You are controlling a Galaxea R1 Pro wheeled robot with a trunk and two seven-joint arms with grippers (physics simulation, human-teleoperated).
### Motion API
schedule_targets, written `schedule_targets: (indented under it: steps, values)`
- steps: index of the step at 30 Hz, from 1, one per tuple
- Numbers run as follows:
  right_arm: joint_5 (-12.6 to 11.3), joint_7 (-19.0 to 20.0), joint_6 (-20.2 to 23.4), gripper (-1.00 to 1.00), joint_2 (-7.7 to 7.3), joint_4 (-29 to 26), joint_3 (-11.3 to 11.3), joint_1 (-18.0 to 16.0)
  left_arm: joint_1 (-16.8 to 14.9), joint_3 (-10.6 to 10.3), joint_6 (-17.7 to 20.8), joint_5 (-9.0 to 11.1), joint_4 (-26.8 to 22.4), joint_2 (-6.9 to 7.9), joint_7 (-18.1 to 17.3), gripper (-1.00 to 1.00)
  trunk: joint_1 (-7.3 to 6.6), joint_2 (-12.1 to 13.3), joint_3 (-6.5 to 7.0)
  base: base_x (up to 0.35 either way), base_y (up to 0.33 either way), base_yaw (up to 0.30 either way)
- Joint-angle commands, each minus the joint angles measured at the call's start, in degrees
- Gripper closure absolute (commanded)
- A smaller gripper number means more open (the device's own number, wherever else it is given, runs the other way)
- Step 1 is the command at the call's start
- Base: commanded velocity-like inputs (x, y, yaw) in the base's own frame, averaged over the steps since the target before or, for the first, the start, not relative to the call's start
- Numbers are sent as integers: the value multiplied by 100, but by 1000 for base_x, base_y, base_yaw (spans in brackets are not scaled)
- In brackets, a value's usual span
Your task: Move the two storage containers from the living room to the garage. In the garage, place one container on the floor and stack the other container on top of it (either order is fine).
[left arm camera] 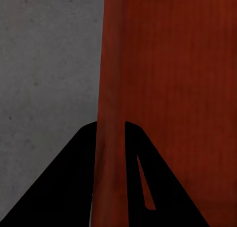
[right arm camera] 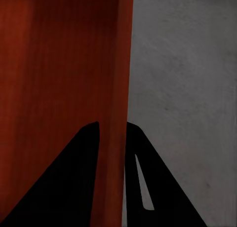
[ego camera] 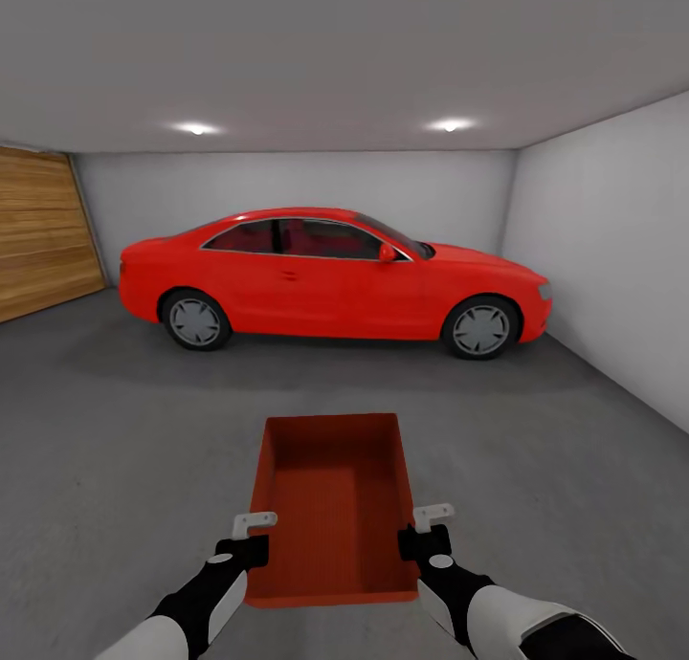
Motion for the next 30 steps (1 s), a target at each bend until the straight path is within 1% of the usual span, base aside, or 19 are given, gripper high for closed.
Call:
schedule_targets:
  steps: [1,23,30]
  values:
    - [20,18,0,100,4,6,-240,-1,-8,315,-197,29,-28,2,443,100,5,-9,-11,321,0,0]
    - [20,18,-2,100,5,10,-240,2,-8,315,-197,25,-44,2,443,100,5,-9,-11,321,0,0]
    - [20,10,7,100,12,12,-239,1,-8,315,-197,27,-45,2,443,100,5,-9,-11,321,0,-165]
